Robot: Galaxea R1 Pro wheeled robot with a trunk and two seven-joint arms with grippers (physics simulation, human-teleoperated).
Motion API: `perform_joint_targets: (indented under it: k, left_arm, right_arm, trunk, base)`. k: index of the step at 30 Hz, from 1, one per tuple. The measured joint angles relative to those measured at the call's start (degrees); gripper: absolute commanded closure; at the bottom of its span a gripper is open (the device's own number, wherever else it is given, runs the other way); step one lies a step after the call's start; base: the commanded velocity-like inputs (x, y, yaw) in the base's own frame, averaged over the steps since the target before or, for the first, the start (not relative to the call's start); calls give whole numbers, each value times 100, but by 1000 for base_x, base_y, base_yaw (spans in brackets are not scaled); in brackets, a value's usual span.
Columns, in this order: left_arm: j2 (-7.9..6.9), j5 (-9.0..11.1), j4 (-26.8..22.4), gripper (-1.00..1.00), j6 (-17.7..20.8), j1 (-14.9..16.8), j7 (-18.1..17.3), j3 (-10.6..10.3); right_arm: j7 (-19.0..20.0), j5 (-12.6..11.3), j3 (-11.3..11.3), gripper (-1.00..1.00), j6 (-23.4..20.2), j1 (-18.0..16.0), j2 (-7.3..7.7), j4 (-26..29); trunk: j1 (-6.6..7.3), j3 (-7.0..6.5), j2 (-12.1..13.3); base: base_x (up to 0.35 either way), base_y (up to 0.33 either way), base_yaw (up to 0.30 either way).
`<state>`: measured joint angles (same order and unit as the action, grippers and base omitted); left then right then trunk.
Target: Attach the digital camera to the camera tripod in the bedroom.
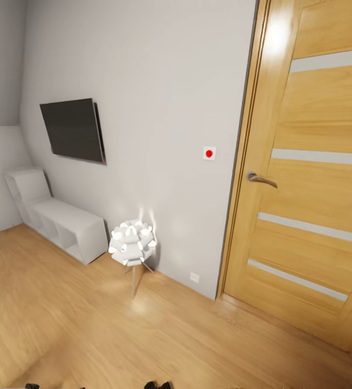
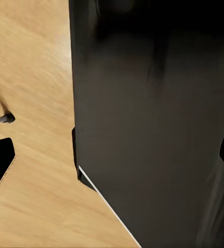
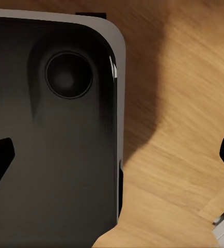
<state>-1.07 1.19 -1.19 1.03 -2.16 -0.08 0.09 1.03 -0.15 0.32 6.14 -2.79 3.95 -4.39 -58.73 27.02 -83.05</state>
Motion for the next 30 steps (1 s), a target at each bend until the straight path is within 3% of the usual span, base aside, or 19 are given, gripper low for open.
perform_joint_targets:
  k: [13,23,30]
  left_arm:
    - [-6,0,0,-100,0,-1,0,0]
    - [-8,0,0,-100,0,-1,0,0]
    - [-8,0,0,-100,0,-3,0,0]
  right_arm:
    - [2,0,0,-100,0,0,0,0]
    - [1,0,0,-100,-3,0,0,1]
    - [2,0,0,-100,-1,0,0,0]
  trunk:
    - [0,0,0]
    - [0,0,0]
    - [0,0,0]
  base:
    - [2,17,-289]
    - [0,257,-272]
    - [0,195,-106]
